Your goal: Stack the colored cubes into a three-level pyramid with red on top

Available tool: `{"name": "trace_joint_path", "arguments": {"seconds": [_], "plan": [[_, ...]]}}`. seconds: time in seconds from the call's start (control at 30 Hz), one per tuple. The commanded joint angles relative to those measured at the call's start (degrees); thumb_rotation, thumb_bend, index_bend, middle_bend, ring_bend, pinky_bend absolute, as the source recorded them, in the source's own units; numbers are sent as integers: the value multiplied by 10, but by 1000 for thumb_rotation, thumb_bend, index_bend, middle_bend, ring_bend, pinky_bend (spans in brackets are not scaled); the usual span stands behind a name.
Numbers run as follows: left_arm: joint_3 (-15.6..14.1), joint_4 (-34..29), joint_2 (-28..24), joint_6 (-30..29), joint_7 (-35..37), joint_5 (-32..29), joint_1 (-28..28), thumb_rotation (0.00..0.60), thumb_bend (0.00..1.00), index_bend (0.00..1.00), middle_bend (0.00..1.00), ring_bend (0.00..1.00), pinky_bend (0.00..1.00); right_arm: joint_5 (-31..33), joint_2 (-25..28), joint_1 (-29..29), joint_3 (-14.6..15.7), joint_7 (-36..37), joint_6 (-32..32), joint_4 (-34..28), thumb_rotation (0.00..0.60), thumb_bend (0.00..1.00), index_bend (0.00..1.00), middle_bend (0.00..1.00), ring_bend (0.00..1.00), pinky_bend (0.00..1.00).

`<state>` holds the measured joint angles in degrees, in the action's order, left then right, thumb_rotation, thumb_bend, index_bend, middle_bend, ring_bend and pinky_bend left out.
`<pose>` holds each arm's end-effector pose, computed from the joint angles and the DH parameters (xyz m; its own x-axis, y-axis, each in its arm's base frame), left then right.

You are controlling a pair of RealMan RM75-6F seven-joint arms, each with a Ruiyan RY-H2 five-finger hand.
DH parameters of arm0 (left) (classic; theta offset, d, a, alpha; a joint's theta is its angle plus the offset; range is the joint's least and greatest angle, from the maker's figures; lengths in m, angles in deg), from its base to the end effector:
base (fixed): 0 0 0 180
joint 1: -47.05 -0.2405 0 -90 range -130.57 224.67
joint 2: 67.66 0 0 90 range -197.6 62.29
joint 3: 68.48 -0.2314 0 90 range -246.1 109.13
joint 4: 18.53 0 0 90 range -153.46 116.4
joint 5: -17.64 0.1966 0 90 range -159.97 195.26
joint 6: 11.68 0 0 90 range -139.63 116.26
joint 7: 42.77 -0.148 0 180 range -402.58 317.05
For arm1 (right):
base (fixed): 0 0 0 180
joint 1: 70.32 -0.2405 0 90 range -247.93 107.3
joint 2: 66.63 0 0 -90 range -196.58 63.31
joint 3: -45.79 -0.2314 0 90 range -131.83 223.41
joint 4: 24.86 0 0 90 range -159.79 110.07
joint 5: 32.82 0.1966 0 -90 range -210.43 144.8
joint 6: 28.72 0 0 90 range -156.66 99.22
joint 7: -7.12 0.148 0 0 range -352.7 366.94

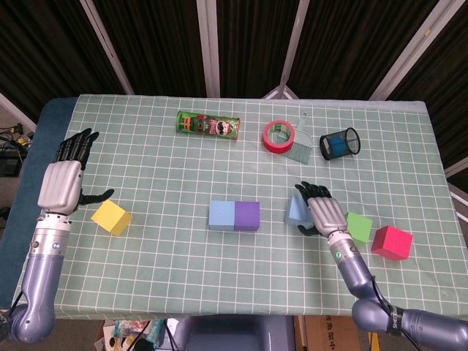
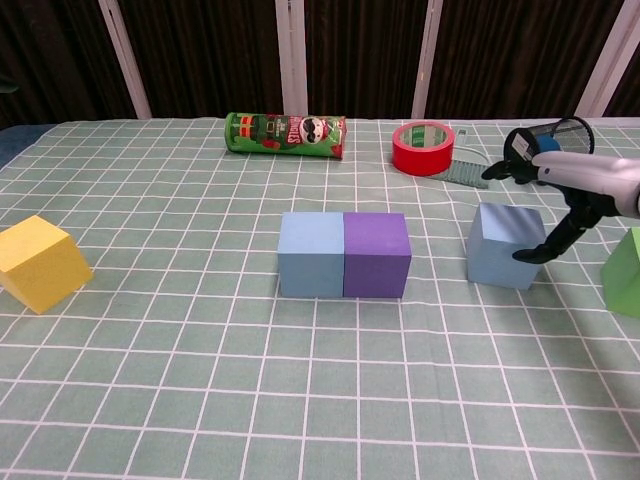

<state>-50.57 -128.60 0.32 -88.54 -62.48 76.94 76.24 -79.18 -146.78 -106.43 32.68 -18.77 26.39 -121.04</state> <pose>-0.1483 0.3030 0.1458 0.2330 -0.0671 0.9702 0.9677 -0.0825 -0.2381 -0.1735 -0.3135 0.0318 0.3143 -0.3782 0.8708 -0.9485 -0.0862 0.3049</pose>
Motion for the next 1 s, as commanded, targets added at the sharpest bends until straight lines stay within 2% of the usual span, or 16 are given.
{"name": "trace_joint_path", "arguments": {"seconds": [0.03, 0.3, 0.47, 0.67, 1.0], "plan": [[1, 1, 0, 1, 1, -2, 1, 600, 102, 0, 1, 0, 0, 21, -16, -14, -3, -4, -3, 30, 600, 299, 0, 0, 0, 0], [1, 3, -1, 7, 6, -10, 3, 600, 102, 0, 4, 0, 0, 62, -20, -29, -7, -10, -3, 66, 600, 299, 0, 26, 1, 0], [1, 5, -1, 13, 9, -14, 5, 600, 102, 0, 4, 0, 0, 67, -18, -35, -6, -7, -5, 75, 600, 299, 0, 271, 109, 0], [1, 6, 1, 14, 14, -13, 7, 600, 102, 0, 5, 0, 0, 59, -22, -35, -1, 7, -5, 82, 600, 299, 49, 398, 230, 0], [-3, 10, 5, 14, 16, -9, 9, 600, 102, 0, 5, 0, 0, 9, -18, -25, 0, 52, 6, 73, 600, 299, 86, 423, 257, 0]]}}
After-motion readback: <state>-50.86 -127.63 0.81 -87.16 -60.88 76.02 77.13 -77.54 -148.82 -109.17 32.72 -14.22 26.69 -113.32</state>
